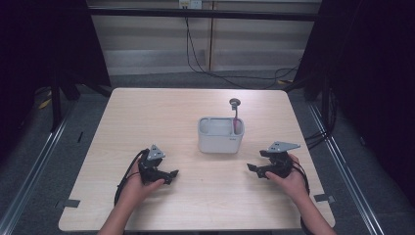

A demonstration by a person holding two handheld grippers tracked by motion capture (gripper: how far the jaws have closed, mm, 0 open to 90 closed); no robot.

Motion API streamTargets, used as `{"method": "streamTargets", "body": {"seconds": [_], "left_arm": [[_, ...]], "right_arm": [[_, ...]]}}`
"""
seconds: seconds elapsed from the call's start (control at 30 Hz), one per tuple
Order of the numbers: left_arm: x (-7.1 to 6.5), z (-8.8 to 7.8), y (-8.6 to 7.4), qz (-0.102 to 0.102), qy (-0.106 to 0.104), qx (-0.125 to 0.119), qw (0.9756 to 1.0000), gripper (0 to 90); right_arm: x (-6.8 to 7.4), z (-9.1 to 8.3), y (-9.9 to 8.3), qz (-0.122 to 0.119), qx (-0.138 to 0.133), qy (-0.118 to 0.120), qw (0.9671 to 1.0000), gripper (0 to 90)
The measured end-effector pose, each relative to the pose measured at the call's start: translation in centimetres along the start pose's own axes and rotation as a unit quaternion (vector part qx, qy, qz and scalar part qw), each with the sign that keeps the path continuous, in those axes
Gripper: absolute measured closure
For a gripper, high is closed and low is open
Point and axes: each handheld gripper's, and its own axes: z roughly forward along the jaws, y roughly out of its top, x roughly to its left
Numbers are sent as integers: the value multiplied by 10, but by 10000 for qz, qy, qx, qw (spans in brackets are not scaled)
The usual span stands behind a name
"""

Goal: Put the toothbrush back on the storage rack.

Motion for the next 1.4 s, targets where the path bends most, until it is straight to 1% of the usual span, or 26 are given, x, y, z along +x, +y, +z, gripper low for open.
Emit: {"method": "streamTargets", "body": {"seconds": [0.1, 0.27, 0.33, 0.63, 0.67, 0.9, 1.03, 1.4], "left_arm": [[0, 0, 0, -1, 0, 0, 10000, 102], [0, 0, 0, 1, 3, 0, 10000, 102], [0, 0, 0, 2, 3, 1, 10000, 103], [0, 0, 0, 0, 2, 1, 10000, 103], [0, 0, 0, 0, 2, 1, 10000, 103], [0, 0, 0, 0, 2, -1, 10000, 103], [0, 0, 0, -1, 4, 1, 10000, 103], [0, 0, 0, -17, 6, 4, 10000, 103]], "right_arm": [[0, 1, -1, -17, -13, 17, 10000, 201], [1, 4, -4, -114, 162, 7, 9998, 201], [1, 5, -5, -171, 180, 2, 9997, 200], [2, 6, -6, -203, 254, 12, 9995, 202], [4, 6, -6, -246, 329, -10, 9992, 197], [3, 6, -6, -224, 345, -7, 9992, 187], [4, 7, -6, -203, 362, -74, 9991, 169], [3, 7, -6, -195, 372, -64, 9991, 163]]}}
